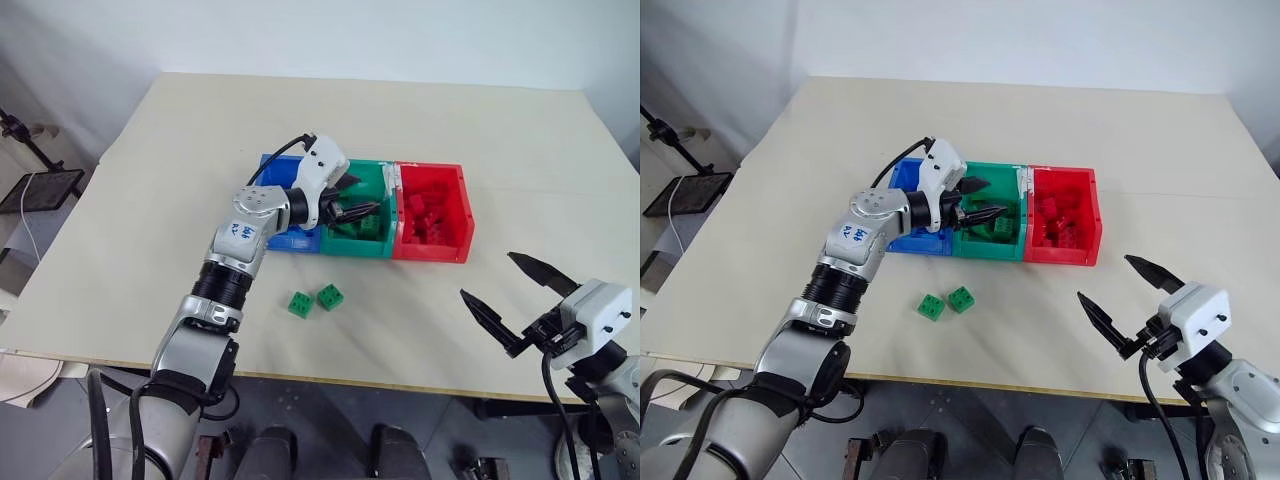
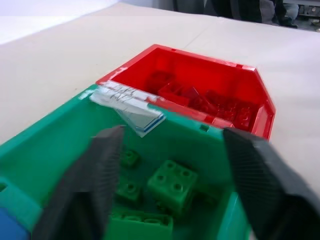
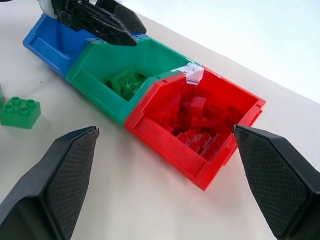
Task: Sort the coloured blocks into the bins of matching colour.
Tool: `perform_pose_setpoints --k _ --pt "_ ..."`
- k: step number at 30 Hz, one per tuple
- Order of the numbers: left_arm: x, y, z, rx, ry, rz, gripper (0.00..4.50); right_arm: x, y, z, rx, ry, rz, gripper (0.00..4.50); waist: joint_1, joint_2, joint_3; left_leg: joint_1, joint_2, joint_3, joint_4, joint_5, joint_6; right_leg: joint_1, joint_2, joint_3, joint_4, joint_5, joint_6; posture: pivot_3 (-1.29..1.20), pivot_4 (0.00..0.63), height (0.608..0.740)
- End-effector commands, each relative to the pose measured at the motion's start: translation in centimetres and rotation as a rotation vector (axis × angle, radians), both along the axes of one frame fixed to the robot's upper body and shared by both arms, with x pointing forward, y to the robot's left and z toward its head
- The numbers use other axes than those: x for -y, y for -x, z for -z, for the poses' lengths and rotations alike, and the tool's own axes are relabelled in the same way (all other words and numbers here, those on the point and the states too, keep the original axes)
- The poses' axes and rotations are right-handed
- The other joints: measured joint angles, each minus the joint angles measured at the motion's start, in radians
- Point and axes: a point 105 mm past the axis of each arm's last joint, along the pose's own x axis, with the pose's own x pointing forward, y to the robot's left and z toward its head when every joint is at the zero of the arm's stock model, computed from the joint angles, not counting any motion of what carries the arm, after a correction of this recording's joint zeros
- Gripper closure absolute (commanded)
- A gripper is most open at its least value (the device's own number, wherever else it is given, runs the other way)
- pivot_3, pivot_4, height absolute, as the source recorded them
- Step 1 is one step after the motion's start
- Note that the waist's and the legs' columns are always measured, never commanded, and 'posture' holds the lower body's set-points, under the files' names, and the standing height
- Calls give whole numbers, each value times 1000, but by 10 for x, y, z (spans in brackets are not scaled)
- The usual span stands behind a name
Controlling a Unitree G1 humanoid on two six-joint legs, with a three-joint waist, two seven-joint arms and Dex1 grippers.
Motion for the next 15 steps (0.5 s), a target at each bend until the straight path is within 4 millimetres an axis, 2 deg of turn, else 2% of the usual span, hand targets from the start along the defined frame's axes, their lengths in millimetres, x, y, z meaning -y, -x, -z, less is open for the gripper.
perform_pose_setpoints --k 1,8,13,15 --pt "-41 4 -13 99 9 -35 280 -14 -4 -9 15 21 -90 0 -14 1 -1 1 1 0 -1 0 0 0 0 0 1 0 0 0 150 740" --pt "-135 69 20 73 -115 74 280 -31 -16 2 -53 105 -263 0 -24 1 -1 0 2 1 -1 0 -1 -3 1 0 3 0 -1 0 150 740" --pt "-197 87 38 22 -157 -92 133 -41 -27 4 -70 102 -352 0 -13 1 0 1 3 1 1 0 -1 -1 1 0 2 0 -1 0 150 740" --pt "-213 97 50 -8 -219 -120 133 -46 -29 8 -90 127 -402 0 -18 1 0 1 3 1 1 -1 -1 -1 2 0 2 0 -1 0 150 740"
